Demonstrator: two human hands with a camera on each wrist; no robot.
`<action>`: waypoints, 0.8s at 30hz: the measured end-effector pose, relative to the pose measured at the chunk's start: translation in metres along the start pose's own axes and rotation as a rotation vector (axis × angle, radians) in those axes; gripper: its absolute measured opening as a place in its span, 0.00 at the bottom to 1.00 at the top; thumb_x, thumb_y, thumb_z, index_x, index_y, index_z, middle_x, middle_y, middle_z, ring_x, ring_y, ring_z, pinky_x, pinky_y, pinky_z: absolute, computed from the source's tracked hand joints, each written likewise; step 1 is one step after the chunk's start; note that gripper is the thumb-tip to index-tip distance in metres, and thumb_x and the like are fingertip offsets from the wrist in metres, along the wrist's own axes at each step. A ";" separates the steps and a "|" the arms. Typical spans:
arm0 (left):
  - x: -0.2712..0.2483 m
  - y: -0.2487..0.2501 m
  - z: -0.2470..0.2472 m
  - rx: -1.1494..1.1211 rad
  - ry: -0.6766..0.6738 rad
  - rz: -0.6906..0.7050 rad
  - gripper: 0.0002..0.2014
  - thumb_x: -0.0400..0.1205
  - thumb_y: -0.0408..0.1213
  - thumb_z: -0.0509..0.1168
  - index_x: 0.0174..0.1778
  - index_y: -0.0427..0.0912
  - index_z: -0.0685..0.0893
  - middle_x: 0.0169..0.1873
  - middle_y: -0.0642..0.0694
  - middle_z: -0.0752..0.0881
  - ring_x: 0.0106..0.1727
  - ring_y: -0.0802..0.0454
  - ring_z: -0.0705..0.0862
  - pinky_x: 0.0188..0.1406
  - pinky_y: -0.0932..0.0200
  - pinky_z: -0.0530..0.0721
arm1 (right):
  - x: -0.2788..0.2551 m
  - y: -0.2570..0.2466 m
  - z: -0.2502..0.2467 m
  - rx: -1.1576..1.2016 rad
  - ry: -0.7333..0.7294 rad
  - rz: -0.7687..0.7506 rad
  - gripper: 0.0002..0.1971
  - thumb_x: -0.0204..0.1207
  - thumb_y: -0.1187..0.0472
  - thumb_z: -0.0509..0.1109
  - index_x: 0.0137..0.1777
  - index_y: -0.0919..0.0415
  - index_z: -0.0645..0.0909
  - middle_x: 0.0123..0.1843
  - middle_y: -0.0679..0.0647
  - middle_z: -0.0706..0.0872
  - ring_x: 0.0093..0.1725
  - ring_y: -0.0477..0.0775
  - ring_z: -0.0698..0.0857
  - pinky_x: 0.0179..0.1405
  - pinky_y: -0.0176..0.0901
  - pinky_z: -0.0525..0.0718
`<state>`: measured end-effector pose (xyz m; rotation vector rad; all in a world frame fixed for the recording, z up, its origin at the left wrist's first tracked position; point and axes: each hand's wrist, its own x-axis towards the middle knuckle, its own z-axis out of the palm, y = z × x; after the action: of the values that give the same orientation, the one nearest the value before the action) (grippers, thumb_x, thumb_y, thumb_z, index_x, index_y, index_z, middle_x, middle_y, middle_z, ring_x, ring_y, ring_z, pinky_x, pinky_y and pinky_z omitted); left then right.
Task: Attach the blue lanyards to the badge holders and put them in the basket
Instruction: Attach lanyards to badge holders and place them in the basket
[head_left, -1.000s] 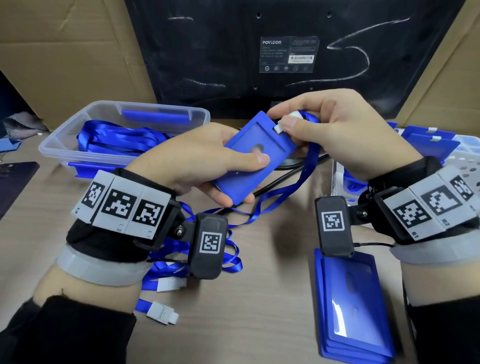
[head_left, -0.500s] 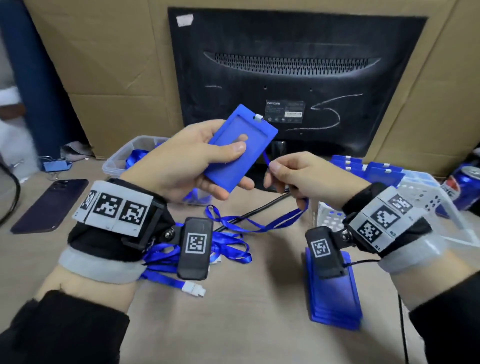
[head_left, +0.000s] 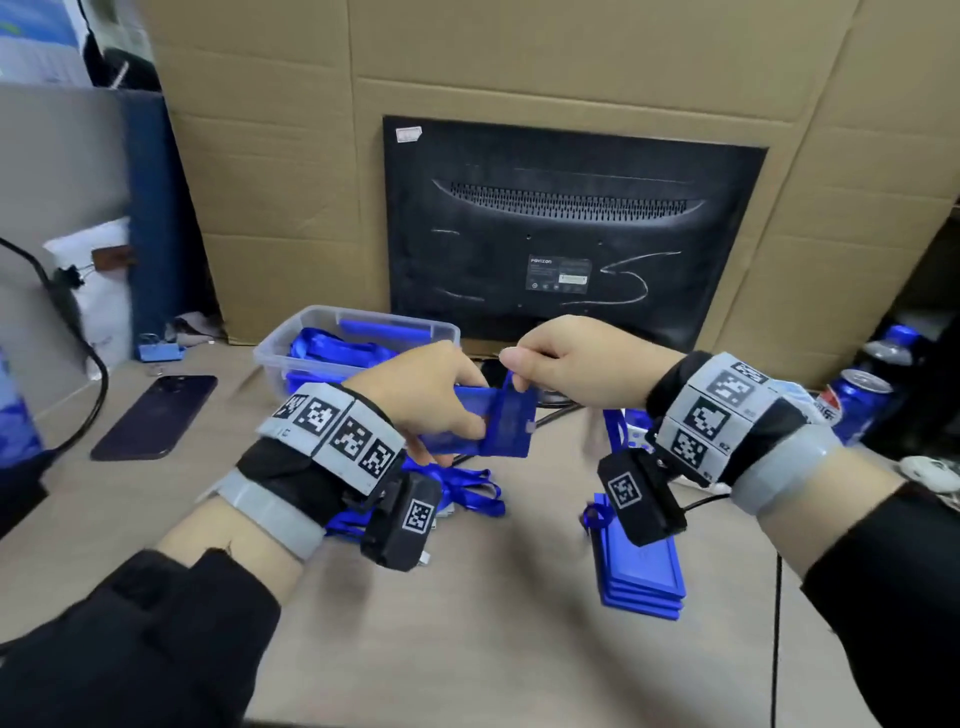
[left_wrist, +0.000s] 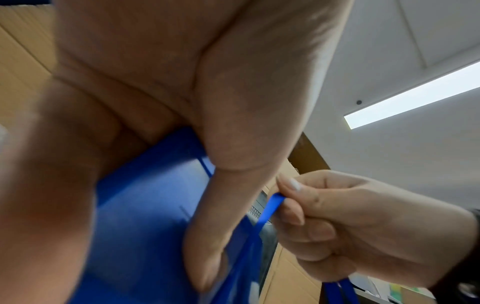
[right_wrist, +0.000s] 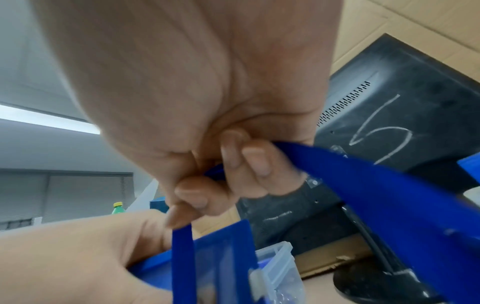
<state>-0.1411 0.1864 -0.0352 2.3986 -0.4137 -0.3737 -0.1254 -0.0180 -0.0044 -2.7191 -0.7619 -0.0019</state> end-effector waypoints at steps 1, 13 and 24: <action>-0.003 0.002 -0.002 0.008 -0.047 0.019 0.04 0.82 0.31 0.72 0.48 0.45 0.90 0.39 0.38 0.94 0.40 0.40 0.96 0.33 0.47 0.94 | 0.000 0.003 0.001 0.002 0.017 0.002 0.21 0.92 0.45 0.61 0.37 0.46 0.85 0.33 0.46 0.84 0.30 0.40 0.79 0.34 0.30 0.74; -0.009 0.010 -0.013 -0.553 0.214 0.052 0.12 0.88 0.35 0.70 0.62 0.30 0.80 0.54 0.30 0.92 0.43 0.34 0.96 0.39 0.38 0.95 | -0.014 0.019 0.025 0.238 -0.101 -0.005 0.19 0.93 0.51 0.60 0.43 0.50 0.86 0.28 0.42 0.74 0.25 0.40 0.71 0.29 0.25 0.71; 0.001 0.003 -0.002 -0.068 0.133 0.038 0.03 0.79 0.32 0.76 0.44 0.39 0.89 0.42 0.32 0.91 0.37 0.34 0.95 0.36 0.43 0.95 | -0.007 0.004 -0.002 -0.018 0.060 -0.051 0.19 0.92 0.48 0.62 0.41 0.46 0.87 0.32 0.44 0.82 0.32 0.38 0.79 0.35 0.31 0.71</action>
<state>-0.1400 0.1847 -0.0315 2.3299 -0.3791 -0.2064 -0.1287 -0.0257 -0.0041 -2.7025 -0.8177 -0.1023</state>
